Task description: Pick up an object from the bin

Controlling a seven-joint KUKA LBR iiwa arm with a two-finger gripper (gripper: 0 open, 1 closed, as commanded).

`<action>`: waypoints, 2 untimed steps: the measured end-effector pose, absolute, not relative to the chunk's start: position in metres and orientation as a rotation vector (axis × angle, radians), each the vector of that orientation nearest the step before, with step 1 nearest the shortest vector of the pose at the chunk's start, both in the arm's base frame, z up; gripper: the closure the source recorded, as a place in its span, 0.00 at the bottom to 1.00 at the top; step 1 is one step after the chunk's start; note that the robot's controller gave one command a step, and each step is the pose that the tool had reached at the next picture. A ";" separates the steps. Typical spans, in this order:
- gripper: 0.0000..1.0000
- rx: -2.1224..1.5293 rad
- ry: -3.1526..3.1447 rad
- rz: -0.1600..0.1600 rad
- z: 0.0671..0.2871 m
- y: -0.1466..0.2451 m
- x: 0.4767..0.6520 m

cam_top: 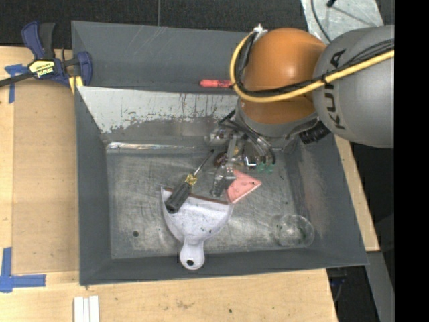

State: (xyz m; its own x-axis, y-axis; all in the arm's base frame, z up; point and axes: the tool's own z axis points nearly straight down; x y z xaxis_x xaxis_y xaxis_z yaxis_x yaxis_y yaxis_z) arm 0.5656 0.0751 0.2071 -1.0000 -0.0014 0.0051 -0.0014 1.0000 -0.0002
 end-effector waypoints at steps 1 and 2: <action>0.00 0.000 -3.145 -0.001 0.212 0.075 0.567; 1.00 0.436 -3.129 0.011 0.098 0.088 0.582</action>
Offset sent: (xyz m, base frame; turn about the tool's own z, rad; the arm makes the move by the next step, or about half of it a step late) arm 0.0069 0.0168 -0.1253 -0.2773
